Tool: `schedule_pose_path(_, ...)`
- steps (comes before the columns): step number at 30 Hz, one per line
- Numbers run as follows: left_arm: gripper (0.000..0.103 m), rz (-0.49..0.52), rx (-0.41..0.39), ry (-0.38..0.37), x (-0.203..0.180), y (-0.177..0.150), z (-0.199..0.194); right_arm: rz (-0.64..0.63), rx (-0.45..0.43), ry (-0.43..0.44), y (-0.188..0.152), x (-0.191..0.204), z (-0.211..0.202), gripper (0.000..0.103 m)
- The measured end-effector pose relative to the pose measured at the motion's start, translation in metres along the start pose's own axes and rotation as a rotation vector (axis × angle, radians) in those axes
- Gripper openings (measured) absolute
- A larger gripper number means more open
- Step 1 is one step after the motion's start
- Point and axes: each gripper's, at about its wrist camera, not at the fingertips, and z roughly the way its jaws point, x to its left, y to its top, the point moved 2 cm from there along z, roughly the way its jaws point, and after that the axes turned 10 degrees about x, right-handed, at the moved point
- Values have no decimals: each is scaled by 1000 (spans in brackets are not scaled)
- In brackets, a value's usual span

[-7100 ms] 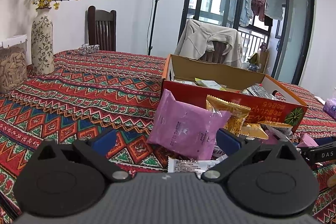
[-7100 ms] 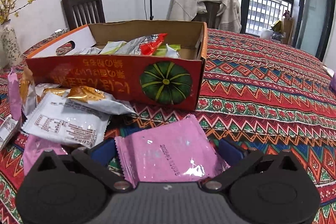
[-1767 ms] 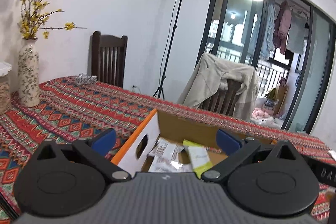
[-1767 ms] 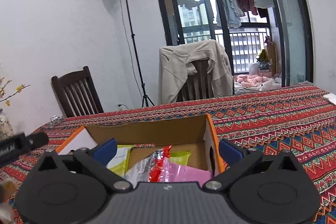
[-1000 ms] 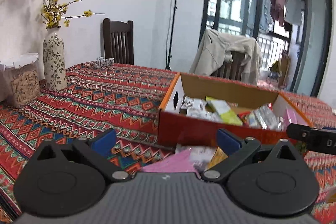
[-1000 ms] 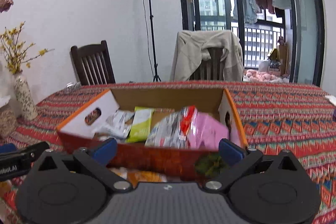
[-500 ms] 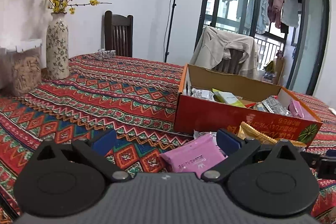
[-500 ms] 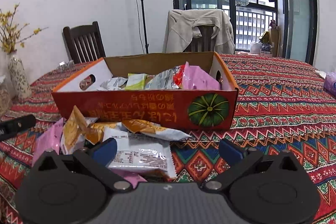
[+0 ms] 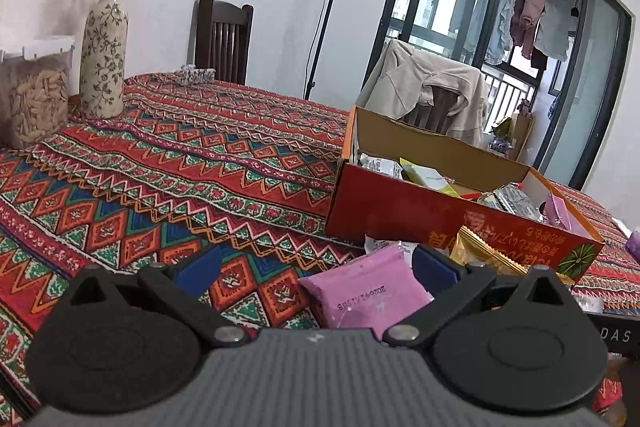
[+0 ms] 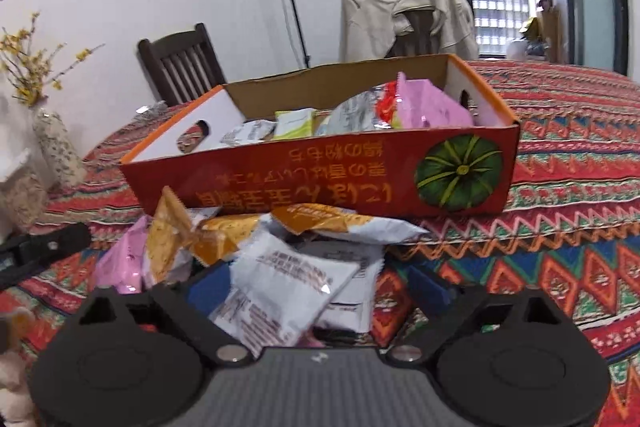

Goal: Organize snacks
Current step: 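Grasp a gold-and-white packet with the right tool while the left tool grasps a pink packet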

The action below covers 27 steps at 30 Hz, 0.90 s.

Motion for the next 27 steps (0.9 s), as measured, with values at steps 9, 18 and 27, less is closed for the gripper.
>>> schedule_pose_path(9, 103, 1, 29, 16, -1, 0, 6, -48, -79, -8, -13, 7, -21, 55)
schedule_pose_path(18, 103, -6, 34, 36, 0, -1, 8, -90, -116, -23, -19, 9, -36, 89)
schedule_pose_path(27, 103, -2, 31, 43, -2, -3, 4, -207, -83, 25, -24, 23, -32, 87)
